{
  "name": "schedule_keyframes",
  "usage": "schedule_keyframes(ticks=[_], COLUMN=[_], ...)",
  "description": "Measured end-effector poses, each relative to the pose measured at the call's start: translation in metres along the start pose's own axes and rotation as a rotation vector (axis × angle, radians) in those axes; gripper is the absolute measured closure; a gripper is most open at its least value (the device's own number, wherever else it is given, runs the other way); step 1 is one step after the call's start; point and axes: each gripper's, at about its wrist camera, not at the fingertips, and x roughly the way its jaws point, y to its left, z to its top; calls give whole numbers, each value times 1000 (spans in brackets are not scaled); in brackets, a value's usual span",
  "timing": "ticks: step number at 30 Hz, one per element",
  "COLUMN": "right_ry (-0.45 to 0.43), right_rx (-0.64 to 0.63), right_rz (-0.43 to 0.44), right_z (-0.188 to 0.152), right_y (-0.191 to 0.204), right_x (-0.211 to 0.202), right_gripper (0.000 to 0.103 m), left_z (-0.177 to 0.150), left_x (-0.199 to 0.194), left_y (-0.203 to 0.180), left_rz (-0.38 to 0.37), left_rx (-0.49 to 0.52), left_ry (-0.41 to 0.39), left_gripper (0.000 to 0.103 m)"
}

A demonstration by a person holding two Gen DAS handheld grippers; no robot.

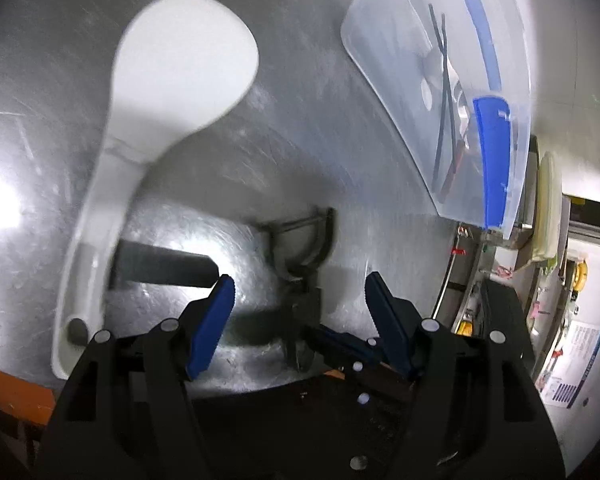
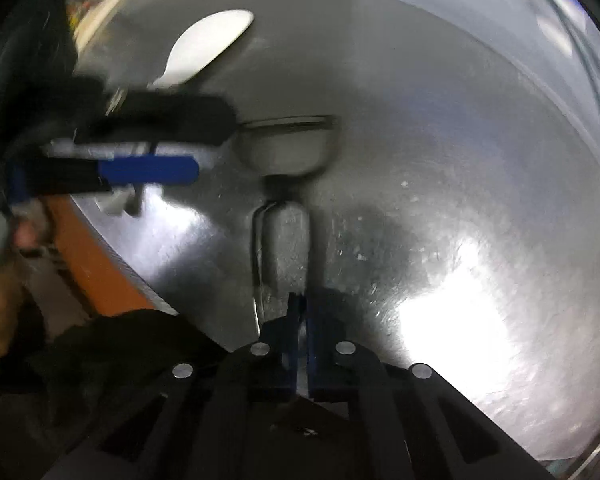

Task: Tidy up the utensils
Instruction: 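Grasp the peeler with the left tool while the right tool lifts it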

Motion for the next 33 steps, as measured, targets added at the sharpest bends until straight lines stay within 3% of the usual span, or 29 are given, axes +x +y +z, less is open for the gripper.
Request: schedule_keyframes(ticks=[6,10,17,22,29,33], right_ry=[88,116,127,135,122,81], right_rx=[200,253,241,245,233,192], right_rz=[347,443,454,459,464,412], right_z=[-4,-9,2,0,3,7], right_y=[-60,-80,-72,-53,-57,-49], right_x=[7,13,21,26,24,17], right_gripper=[100,100,100,100,100,99], left_z=[-4,-7,-15,-22,-27,-28], left_x=[21,34,53,66,64,60], left_y=[-10,-16,-41,-38,-39,-39], left_rz=[-24,-20,41,72,51,78], left_rx=[30,49,122,118,125,151], left_ry=[70,110,129,152,120,96], left_gripper=[38,38,40,81,87,90])
